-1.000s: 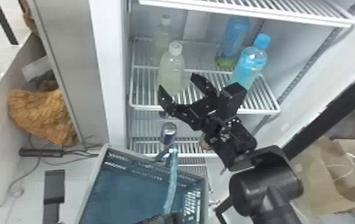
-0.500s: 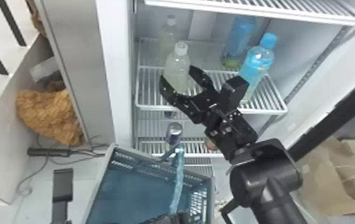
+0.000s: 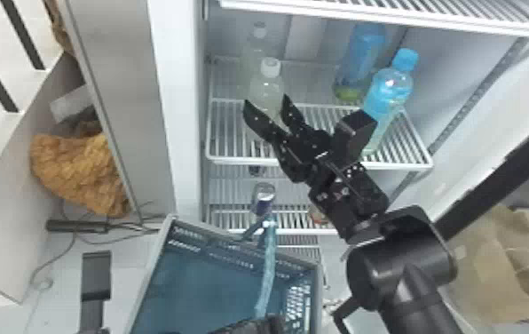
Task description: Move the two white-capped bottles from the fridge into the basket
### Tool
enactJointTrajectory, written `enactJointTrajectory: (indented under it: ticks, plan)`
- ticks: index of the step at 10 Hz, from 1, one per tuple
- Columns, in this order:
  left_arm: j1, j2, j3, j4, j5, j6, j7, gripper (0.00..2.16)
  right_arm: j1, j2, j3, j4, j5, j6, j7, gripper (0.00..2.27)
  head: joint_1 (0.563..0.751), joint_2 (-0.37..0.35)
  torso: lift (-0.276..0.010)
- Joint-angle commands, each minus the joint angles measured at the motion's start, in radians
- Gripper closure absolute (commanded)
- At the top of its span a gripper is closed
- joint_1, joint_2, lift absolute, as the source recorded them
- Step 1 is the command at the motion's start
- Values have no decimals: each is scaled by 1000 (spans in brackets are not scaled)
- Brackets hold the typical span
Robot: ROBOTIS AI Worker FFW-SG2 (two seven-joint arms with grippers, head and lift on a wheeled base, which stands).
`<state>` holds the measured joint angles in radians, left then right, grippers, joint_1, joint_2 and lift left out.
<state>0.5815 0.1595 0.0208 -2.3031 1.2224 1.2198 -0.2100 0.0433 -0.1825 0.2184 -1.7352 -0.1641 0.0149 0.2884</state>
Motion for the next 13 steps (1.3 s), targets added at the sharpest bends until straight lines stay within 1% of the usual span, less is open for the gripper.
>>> enactJointTrajectory:
  ticks: [1,3,5,7,9,13]
  plan:
    - [0,0,-1,0,0,0,0,1194,11,0,-5,-16,-1,-8,0,901,695,-160,0]
    - [3,0,-1,0,0,0,-2,1194,28,0,-13,-55,-5,-8,0,901,695,-163,0]
    - [5,-2,1,0,0,-3,-2,1194,72,-5,-27,-151,-9,10,0,901,695,-166,0]
    - [7,-3,7,0,0,-5,-2,1193,153,-14,-65,-293,-9,68,0,901,695,-173,0]
    - [10,-3,7,0,0,-5,-2,1193,234,-14,-103,-401,-11,115,5,901,695,-190,0]
    - [15,-5,11,0,-2,-7,-2,1194,450,-8,-165,-630,-29,223,18,901,695,-231,0]
